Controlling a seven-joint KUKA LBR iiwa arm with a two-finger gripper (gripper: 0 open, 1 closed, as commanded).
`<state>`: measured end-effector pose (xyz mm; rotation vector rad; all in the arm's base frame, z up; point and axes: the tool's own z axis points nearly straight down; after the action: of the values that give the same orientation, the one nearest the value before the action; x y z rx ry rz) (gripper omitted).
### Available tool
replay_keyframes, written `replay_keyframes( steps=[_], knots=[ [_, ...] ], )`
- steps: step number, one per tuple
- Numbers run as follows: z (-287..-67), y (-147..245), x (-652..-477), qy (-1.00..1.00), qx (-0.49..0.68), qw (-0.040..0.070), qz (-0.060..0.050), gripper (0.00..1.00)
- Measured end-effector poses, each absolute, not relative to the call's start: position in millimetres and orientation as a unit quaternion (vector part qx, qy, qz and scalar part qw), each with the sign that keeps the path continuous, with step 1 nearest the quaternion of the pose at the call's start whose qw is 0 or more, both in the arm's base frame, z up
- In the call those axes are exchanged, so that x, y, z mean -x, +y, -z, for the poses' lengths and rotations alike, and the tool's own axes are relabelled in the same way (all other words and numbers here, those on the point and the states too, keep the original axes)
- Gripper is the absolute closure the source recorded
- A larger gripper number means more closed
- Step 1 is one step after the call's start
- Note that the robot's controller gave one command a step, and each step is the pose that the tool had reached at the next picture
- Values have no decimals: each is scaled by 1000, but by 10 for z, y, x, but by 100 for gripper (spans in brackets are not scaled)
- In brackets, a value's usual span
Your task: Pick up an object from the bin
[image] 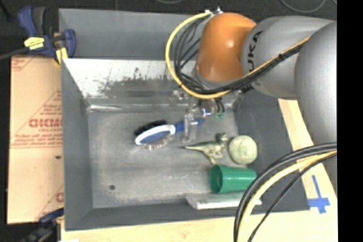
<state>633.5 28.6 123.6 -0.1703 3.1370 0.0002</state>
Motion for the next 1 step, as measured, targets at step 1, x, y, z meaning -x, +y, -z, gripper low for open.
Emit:
replay_keyframes(
  steps=[1],
  knots=[
    [-1492,387,-6345,998,69,4,1,0]
  ],
)
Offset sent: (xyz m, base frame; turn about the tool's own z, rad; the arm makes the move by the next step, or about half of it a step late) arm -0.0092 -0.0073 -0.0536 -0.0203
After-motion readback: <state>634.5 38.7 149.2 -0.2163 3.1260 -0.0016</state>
